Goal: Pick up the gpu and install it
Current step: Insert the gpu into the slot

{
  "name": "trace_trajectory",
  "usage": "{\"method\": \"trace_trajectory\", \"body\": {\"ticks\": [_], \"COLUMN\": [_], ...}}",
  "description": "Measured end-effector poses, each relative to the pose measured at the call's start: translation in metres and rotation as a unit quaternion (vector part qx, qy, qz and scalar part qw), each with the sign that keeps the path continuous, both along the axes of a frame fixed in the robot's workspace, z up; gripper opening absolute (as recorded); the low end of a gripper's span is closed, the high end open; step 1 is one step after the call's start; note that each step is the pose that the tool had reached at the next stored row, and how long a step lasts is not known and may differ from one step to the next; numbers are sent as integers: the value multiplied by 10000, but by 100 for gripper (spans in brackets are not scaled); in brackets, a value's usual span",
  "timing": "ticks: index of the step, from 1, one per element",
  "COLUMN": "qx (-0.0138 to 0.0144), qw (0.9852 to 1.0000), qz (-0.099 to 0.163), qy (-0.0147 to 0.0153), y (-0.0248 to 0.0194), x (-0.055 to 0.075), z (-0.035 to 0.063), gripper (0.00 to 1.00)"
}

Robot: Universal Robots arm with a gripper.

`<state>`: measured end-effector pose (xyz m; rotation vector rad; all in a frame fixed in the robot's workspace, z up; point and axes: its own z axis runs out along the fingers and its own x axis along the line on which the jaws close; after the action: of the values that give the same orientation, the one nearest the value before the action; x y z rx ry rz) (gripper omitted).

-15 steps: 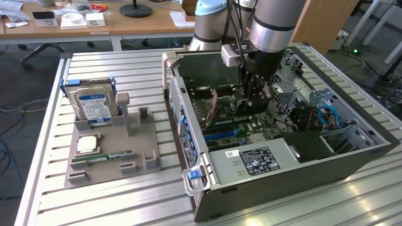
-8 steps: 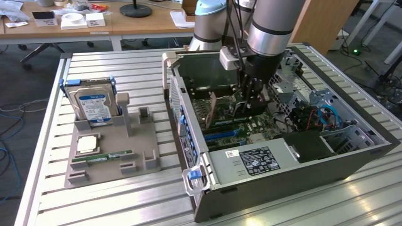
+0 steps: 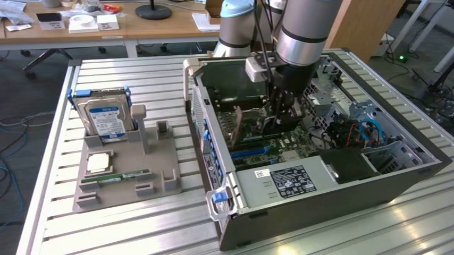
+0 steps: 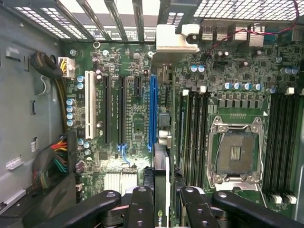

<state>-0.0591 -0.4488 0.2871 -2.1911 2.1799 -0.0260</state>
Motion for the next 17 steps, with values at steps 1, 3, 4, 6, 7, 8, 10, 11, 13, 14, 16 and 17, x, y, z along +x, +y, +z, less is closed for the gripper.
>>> {"method": "trace_trajectory", "body": {"ticks": [1, 3, 4, 6, 7, 8, 10, 11, 13, 14, 16, 17], "qx": [0, 0, 0, 0, 0, 0, 0, 0, 0, 0, 0, 0], "qw": [10000, 10000, 10000, 10000, 10000, 10000, 10000, 10000, 10000, 10000, 10000, 10000], "qz": [3, 10, 14, 20, 24, 27, 33, 36, 43, 46, 53, 56], "qy": [0, 0, 0, 0, 0, 0, 0, 0, 0, 0, -2, -3], "y": [0, 0, 0, 0, 0, 0, 0, 0, 0, 0, 0, 0], "x": [-3, -11, -15, -27, -33, -39, -49, -54, -63, -69, -82, -87], "z": [-7, -26, -35, -54, -63, -71, -86, -92, -105, -111, -122, -127], "gripper": [26, 26, 26, 26, 26, 26, 26, 26, 26, 26, 26, 26]}}
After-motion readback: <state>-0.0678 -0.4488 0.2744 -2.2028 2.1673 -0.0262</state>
